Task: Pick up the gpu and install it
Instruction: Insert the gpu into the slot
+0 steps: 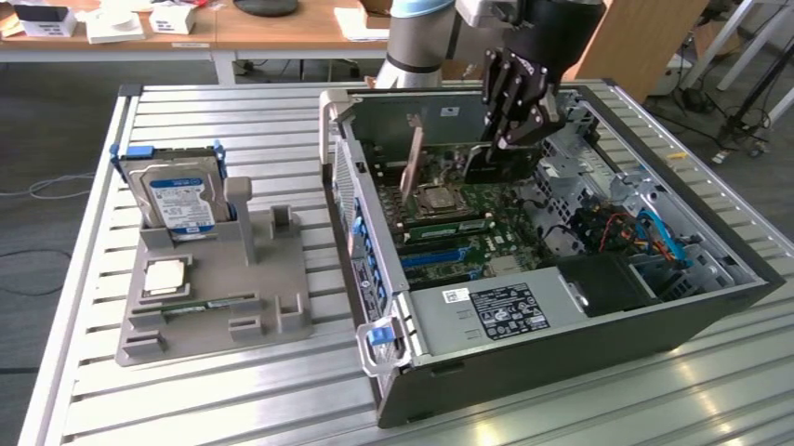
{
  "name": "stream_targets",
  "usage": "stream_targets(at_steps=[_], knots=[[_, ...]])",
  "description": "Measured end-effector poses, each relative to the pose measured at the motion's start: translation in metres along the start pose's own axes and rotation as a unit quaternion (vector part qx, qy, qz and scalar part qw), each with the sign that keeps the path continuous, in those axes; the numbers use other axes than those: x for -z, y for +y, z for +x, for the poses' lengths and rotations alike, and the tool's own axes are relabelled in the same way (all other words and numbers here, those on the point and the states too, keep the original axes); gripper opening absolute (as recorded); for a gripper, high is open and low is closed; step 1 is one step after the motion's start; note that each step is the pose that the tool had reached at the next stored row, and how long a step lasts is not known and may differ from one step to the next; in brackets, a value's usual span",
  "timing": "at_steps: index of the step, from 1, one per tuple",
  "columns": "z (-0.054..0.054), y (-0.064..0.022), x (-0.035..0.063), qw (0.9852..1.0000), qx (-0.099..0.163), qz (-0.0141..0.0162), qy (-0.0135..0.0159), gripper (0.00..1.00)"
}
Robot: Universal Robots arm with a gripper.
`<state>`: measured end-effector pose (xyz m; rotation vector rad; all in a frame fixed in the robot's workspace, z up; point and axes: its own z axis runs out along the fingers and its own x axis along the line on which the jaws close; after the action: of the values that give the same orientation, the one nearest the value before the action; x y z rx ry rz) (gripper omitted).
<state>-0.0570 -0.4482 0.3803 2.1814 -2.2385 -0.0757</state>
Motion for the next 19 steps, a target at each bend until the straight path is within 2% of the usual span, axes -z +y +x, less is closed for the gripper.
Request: stream_targets(at_steps=[10,19], knots=[[0.0,-0.0006,-0.0148,1.0,0.0,-0.0003,0.0,0.27],[0.001,-0.001,-0.0275,1.0,0.0,-0.0037,0.0002,0.27]])
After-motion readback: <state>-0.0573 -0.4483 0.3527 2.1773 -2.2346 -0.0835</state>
